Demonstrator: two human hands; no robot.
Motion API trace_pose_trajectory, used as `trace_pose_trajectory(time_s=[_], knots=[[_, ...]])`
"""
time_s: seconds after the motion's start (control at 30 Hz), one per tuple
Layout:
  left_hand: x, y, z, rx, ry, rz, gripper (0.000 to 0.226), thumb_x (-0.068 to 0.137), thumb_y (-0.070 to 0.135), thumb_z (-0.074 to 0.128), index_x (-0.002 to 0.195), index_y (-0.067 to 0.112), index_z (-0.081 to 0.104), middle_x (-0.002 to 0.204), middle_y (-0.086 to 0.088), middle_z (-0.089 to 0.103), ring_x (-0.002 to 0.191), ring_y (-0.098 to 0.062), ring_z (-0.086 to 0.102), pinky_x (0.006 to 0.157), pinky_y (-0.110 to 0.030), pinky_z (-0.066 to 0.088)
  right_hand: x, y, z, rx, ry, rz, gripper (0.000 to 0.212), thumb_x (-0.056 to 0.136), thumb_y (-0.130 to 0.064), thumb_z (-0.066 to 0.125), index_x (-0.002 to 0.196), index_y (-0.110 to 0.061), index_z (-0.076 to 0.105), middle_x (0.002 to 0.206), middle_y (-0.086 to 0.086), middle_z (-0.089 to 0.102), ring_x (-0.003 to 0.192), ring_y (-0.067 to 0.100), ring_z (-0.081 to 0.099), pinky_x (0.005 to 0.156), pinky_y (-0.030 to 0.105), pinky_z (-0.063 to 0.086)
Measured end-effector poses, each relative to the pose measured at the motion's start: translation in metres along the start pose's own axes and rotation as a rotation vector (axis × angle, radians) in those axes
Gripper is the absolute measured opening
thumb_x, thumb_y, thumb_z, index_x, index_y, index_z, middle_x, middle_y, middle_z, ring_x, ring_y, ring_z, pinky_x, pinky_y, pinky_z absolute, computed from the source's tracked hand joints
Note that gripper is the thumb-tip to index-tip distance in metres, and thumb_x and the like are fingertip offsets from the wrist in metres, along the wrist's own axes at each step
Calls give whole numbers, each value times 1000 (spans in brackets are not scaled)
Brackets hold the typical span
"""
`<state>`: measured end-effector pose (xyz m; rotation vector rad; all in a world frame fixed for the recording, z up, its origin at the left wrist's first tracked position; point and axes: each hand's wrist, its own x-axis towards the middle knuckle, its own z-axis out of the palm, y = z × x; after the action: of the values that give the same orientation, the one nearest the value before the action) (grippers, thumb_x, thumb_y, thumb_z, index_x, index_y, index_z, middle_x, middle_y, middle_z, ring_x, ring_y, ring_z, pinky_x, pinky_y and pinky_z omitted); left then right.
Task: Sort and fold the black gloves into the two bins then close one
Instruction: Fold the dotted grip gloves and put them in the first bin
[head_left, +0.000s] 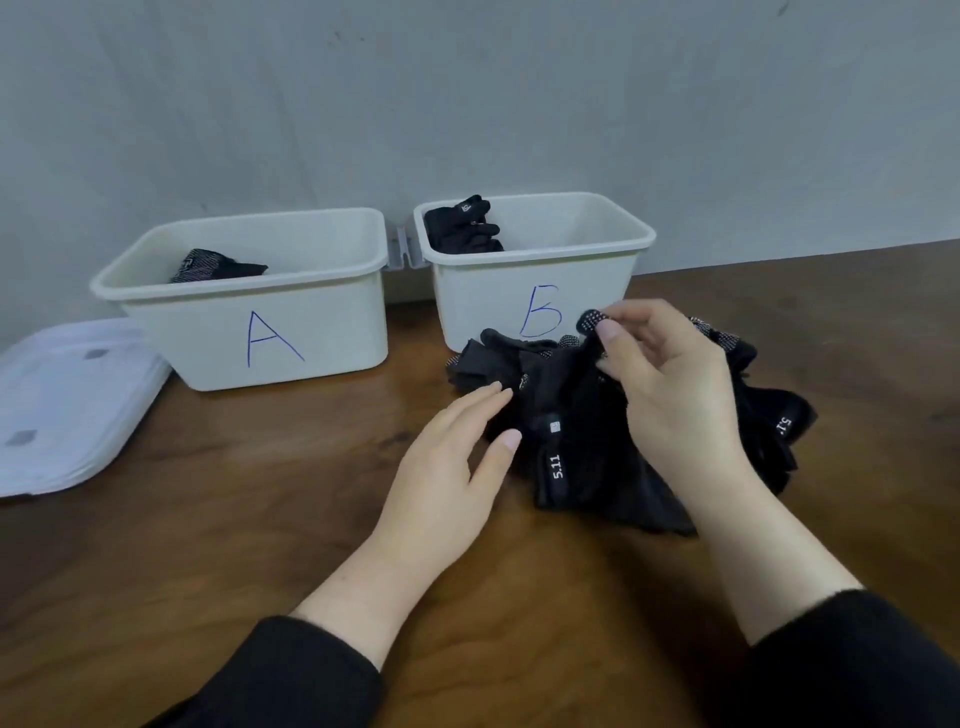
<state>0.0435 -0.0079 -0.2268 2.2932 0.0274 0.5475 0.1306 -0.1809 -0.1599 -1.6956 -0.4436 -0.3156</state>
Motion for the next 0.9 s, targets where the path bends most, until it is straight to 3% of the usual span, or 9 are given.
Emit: trace_pose_trajectory(time_s=[0.17, 0.33, 0.4, 0.5, 0.6, 0.7, 0.77, 0.83, 0.9], knots=[[-12, 6, -15, -61, 86, -37, 53, 99, 52, 41, 146, 31, 50, 146, 24, 48, 138, 9, 37, 118, -22, 32, 34, -42, 6, 233, -113, 160, 12, 103, -15, 57, 96, -17, 66, 97, 4, 77, 95, 24, 75, 90, 47, 60], [-13, 24, -33, -259, 162, -75, 49, 100, 47, 47, 147, 32, 49, 142, 21, 55, 132, 7, 47, 114, -27, 40, 47, -86, 19, 232, -174, 83, 8, 100, -17, 63, 94, -19, 68, 84, -2, 70, 102, 33, 71, 89, 52, 59], [-10, 35, -45, -367, 208, -113, 47, 101, 40, 51, 147, 33, 46, 140, 20, 57, 128, 9, 50, 110, -18, 40, 45, -105, 27, 196, -173, 31, 7, 99, -20, 64, 94, -21, 69, 86, 0, 68, 100, 33, 71, 87, 57, 58], [-6, 52, -67, -481, 253, -174, 50, 98, 38, 58, 147, 35, 44, 134, 21, 59, 121, 13, 53, 95, -3, 41, 37, -128, 39, 145, -213, -30, 9, 98, -23, 64, 91, -26, 69, 84, 0, 69, 79, 22, 68, 75, 62, 59], [-10, 67, -85, -572, 192, -241, 49, 94, 40, 67, 141, 32, 55, 128, 20, 64, 113, 15, 57, 95, -10, 45, 26, -139, 56, 125, -255, -33, 10, 98, -22, 65, 89, -24, 68, 76, -2, 70, 66, 16, 62, 69, 54, 60], [-25, 69, -98, -615, 169, -301, 29, 96, 41, 65, 122, 30, 70, 114, 20, 72, 103, 15, 62, 89, -13, 50, 15, -138, 79, 73, -278, -38, 11, 98, -23, 65, 87, -23, 68, 73, -2, 71, 62, 17, 56, 65, 48, 55], [-40, 62, -107, -718, 152, -341, 29, 95, 55, 59, 115, 37, 71, 115, 23, 71, 107, 11, 63, 87, -15, 48, 8, -132, 95, 44, -286, -50, 12, 98, -22, 65, 86, -22, 68, 66, -4, 68, 59, 16, 54, 64, 47, 53], [-53, 56, -116, -714, 85, -361, 37, 89, 65, 60, 119, 43, 66, 120, 25, 69, 114, 8, 61, 96, -22, 47, 1, -126, 111, 17, -298, -60, 11, 97, -21, 65, 86, -23, 68, 65, -4, 66, 57, 14, 55, 66, 39, 51], [-61, 49, -121, -639, 79, -374, 31, 93, 50, 66, 121, 39, 67, 114, 20, 72, 109, 2, 65, 96, -24, 51, -6, -121, 128, 12, -329, -58, 11, 96, -20, 66, 86, -24, 69, 68, 0, 68, 57, 13, 56, 67, 35, 49]])
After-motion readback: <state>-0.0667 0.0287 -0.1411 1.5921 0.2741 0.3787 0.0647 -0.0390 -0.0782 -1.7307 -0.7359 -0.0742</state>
